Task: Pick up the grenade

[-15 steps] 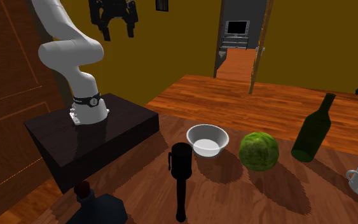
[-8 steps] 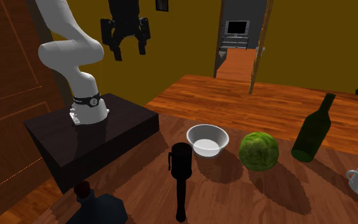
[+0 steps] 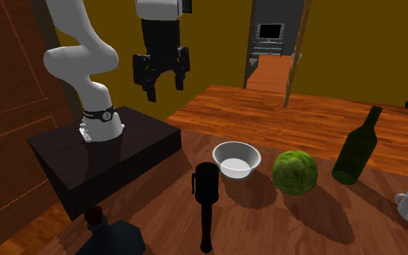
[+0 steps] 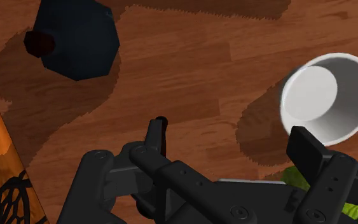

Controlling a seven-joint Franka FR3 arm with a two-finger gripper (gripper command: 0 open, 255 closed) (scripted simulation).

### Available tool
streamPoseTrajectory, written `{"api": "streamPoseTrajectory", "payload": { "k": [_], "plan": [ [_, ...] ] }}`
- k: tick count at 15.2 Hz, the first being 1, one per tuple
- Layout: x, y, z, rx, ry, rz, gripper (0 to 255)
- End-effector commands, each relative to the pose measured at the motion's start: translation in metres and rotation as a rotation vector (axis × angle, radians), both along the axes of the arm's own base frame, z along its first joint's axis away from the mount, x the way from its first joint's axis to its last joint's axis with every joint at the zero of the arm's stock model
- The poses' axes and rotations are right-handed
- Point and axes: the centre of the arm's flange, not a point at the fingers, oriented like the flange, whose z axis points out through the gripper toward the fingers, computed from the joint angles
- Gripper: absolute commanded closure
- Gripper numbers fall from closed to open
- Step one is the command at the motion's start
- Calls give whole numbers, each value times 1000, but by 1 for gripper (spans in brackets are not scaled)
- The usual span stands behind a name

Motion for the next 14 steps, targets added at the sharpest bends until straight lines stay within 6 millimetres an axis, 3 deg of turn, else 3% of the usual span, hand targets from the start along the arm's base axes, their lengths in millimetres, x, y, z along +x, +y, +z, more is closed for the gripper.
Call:
{"api": "streamPoseTrajectory", "payload": {
  "k": [1,14],
  "plan": [
    [21,-5,-16,-1,2,-4,0],
    [158,-47,-109,-8,18,-28,0]
  ]
}}
